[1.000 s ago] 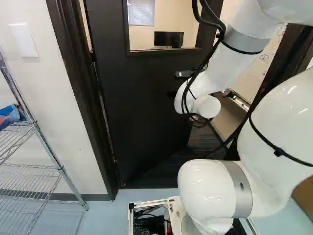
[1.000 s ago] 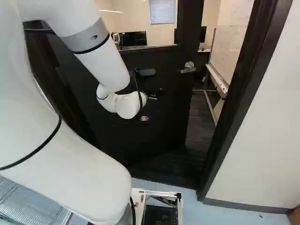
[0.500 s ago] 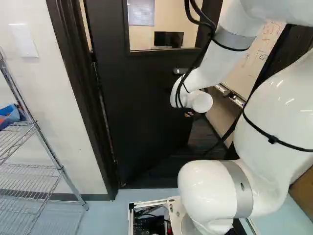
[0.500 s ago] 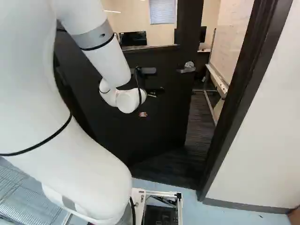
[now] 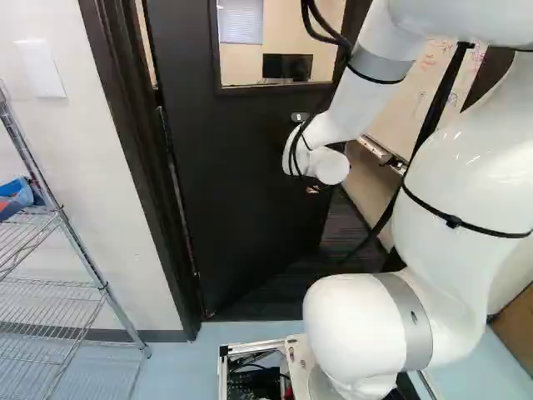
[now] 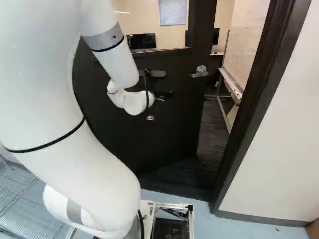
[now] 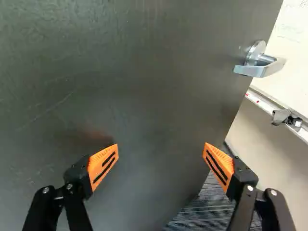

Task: Open the door and move inside

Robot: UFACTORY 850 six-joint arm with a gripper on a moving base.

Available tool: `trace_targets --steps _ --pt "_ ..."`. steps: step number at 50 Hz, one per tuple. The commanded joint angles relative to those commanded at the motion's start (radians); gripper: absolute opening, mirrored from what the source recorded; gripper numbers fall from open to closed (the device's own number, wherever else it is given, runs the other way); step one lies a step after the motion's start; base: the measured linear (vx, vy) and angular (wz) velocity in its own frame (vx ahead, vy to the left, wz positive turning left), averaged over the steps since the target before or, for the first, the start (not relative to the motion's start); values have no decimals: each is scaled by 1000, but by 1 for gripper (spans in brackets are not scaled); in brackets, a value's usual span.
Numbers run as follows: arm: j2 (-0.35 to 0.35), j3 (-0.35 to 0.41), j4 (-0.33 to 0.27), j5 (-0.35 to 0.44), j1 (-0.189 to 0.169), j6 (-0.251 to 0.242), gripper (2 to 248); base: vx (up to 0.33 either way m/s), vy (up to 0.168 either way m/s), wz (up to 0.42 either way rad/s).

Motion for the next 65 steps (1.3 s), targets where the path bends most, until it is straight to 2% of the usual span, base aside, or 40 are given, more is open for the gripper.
trace_targets --steps 65 --pt "-144 -156 2 0 120 0 247 0 0 0"
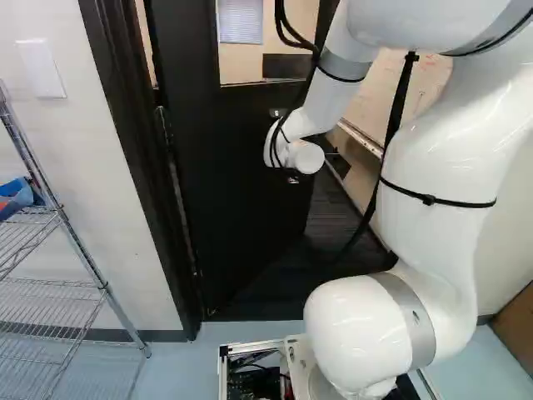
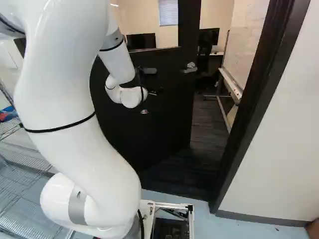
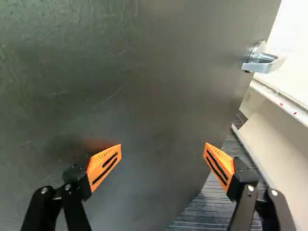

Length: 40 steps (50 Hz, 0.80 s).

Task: Open the door and move inside

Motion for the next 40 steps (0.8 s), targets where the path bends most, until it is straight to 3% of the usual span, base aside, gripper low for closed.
trace_targets --steps 40 --pt "-72 -82 0 0 67 0 247 0 0 0"
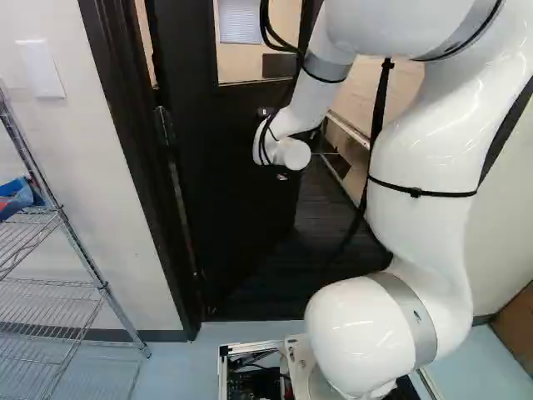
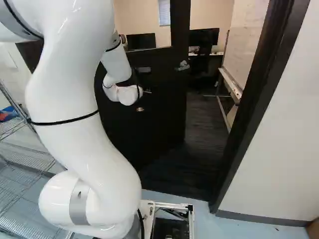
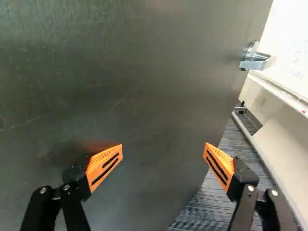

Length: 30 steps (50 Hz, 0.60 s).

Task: Open the door and move inside

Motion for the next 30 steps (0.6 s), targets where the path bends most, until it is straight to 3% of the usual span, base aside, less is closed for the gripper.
trace_targets --steps 30 --pt "-58 -68 0 0 50 0 247 0 0 0"
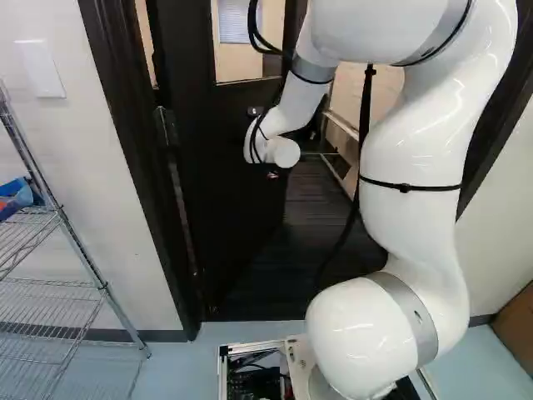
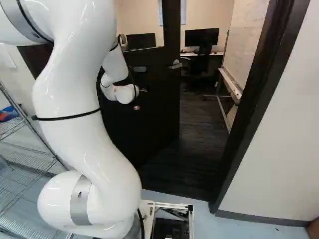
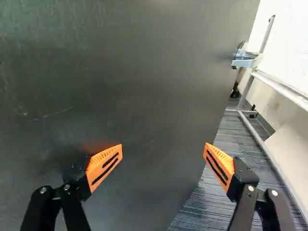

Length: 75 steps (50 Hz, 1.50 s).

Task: Open the door and move inside

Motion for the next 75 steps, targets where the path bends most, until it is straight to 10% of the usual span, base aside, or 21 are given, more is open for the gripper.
trace_targets --steps 75 --pt "-140 -172 -16 0 114 0 247 0 0 0"
